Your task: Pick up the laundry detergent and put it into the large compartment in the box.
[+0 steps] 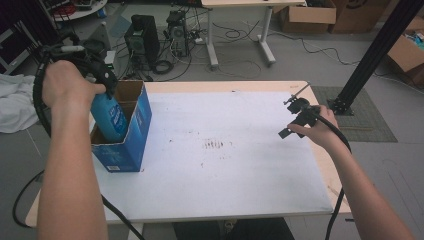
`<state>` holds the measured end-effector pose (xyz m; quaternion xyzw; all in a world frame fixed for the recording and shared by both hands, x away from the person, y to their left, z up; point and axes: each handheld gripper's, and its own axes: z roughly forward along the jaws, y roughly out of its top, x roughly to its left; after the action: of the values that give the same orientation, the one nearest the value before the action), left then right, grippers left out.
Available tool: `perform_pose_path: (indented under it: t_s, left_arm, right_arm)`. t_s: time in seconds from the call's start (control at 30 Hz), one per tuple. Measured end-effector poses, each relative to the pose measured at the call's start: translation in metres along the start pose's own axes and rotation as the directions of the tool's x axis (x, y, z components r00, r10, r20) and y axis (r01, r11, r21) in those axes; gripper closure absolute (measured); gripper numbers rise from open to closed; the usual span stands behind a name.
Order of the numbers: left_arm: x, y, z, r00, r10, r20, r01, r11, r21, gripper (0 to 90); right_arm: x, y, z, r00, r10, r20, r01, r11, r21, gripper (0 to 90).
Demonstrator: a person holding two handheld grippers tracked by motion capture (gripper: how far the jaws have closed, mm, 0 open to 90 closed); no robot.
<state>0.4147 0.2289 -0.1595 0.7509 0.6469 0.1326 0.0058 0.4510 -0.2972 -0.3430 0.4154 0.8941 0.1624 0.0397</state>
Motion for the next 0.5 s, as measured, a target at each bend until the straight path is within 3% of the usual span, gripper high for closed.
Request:
perform_pose_path:
  t_s: [0.5]
  left_arm:
    - [-0.008,0.002,0.048,0.9996,0.029,-0.004,-0.029,0.9969,0.073,38.6]
  right_arm:
    - [0.0,0.0,0.005,1.0,0.0,-0.001,0.0,1.0,0.012,28.4]
